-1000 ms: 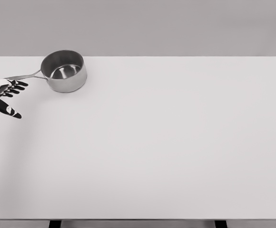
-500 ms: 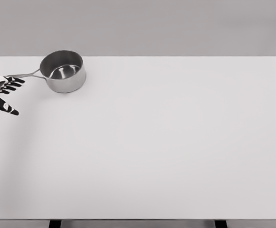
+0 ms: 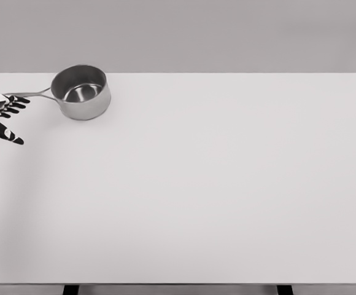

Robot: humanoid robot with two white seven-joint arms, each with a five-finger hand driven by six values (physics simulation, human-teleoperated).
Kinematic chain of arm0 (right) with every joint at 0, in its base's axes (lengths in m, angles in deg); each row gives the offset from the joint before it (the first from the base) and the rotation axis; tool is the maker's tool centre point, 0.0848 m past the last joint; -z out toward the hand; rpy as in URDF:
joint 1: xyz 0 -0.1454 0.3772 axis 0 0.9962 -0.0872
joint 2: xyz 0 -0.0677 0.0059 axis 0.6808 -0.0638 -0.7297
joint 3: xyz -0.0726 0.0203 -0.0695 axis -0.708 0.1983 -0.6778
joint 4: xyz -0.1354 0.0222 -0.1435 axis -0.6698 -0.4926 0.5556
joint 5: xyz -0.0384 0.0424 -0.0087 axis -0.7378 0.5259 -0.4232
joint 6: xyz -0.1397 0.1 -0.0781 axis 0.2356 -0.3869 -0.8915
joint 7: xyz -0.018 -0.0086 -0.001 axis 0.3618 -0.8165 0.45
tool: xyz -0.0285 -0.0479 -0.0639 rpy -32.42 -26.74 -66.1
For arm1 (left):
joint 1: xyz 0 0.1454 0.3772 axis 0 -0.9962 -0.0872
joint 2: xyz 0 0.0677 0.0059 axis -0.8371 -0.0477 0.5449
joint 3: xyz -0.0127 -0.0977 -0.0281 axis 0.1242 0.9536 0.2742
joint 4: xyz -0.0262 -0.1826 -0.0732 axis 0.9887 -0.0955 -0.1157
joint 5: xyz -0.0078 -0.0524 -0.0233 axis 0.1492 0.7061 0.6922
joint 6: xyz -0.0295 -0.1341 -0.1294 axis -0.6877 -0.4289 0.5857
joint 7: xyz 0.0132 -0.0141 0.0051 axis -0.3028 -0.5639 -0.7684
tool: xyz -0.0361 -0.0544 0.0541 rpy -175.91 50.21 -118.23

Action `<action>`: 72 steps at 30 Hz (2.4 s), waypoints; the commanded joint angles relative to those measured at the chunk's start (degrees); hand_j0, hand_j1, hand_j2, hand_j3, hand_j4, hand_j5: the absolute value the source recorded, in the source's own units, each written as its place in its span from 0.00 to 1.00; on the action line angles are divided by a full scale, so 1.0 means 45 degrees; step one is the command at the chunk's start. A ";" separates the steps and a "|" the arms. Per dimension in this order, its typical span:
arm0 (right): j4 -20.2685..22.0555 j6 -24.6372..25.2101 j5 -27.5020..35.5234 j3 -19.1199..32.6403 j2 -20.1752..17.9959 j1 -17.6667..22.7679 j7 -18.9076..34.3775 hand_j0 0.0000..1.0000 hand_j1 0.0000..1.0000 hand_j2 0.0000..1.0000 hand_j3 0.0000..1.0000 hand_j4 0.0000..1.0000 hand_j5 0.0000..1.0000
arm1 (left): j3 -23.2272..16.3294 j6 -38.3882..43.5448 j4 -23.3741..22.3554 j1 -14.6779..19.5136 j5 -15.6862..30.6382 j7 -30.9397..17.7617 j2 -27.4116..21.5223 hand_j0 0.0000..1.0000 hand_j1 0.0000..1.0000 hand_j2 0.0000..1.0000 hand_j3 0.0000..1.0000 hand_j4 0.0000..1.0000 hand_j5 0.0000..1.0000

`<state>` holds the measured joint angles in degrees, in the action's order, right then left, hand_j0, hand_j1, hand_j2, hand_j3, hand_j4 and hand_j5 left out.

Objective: Rotate pot handle

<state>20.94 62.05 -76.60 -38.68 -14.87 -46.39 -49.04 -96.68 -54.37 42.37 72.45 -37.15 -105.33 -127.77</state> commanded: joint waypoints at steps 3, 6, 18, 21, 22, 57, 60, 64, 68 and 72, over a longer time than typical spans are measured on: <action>-0.0021 -0.0005 -0.0001 -0.0003 0.0001 0.0000 0.0002 1.00 1.00 1.00 1.00 1.00 1.00 | 0.0003 -0.0018 -0.0319 0.0098 -0.0227 0.0002 0.0176 1.00 1.00 1.00 1.00 1.00 1.00; -0.0001 -0.0005 -0.0001 0.0016 0.0001 0.0000 0.0002 1.00 1.00 1.00 1.00 1.00 1.00 | 0.0003 -0.0037 -0.0476 0.0215 -0.0266 0.0002 0.0215 1.00 1.00 1.00 1.00 1.00 1.00; -0.0001 -0.0005 -0.0001 -0.0003 0.0001 0.0000 0.0002 1.00 1.00 1.00 1.00 1.00 1.00 | 0.0003 -0.0057 -0.1003 0.0606 -0.0579 0.0002 0.0645 1.00 1.00 1.00 1.00 1.00 1.00; -0.0021 -0.0005 -0.0001 -0.0003 0.0001 0.0000 0.0002 1.00 1.00 1.00 1.00 1.00 1.00 | 0.0003 -0.0057 -0.1003 0.0606 -0.0579 0.0002 0.0665 1.00 1.00 1.00 1.00 1.00 1.00; -0.0001 -0.0005 -0.0001 0.0016 0.0001 0.0000 0.0002 1.00 1.00 1.00 1.00 1.00 1.00 | 0.0003 -0.0057 -0.0983 0.0606 -0.0579 0.0002 0.0665 1.00 1.00 1.00 1.00 1.00 1.00; -0.0021 -0.0005 -0.0001 0.0016 0.0001 0.0000 0.0002 1.00 1.00 1.00 1.00 1.00 1.00 | 0.6780 -0.7321 0.4720 -0.6640 0.3483 0.0002 -0.1484 1.00 1.00 1.00 1.00 1.00 1.00; -0.0001 -0.0005 -0.0001 -0.0003 0.0001 0.0000 0.0002 1.00 1.00 1.00 1.00 1.00 1.00 | 0.6819 -0.8845 0.5734 -0.6640 0.3718 0.0002 -0.1347 1.00 1.00 1.00 1.00 1.00 1.00; -0.0001 -0.0005 -0.0001 -0.0003 0.0001 0.0000 0.0002 1.00 1.00 1.00 1.00 1.00 1.00 | 0.6819 -0.9724 0.7121 -0.6621 0.3679 0.0002 -0.0430 1.00 1.00 1.00 1.00 1.00 1.00; -0.0001 0.0014 -0.0001 -0.0003 0.0001 0.0000 0.0002 1.00 1.00 1.00 1.00 1.00 1.00 | 0.6761 -1.0760 0.7181 -0.6699 0.3660 0.0002 0.0176 1.00 1.00 1.00 1.00 1.00 1.00; -0.0001 -0.0005 -0.0001 0.0016 0.0001 0.0000 0.0002 1.00 1.00 1.00 1.00 1.00 1.00 | 0.6702 -1.0760 0.7122 -0.6699 0.3621 0.0002 0.0332 1.00 1.00 1.00 1.00 1.00 1.00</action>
<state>20.95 62.04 -76.60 -38.66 -14.87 -46.39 -49.04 -66.43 -102.31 74.29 42.30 -21.20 -105.35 -126.78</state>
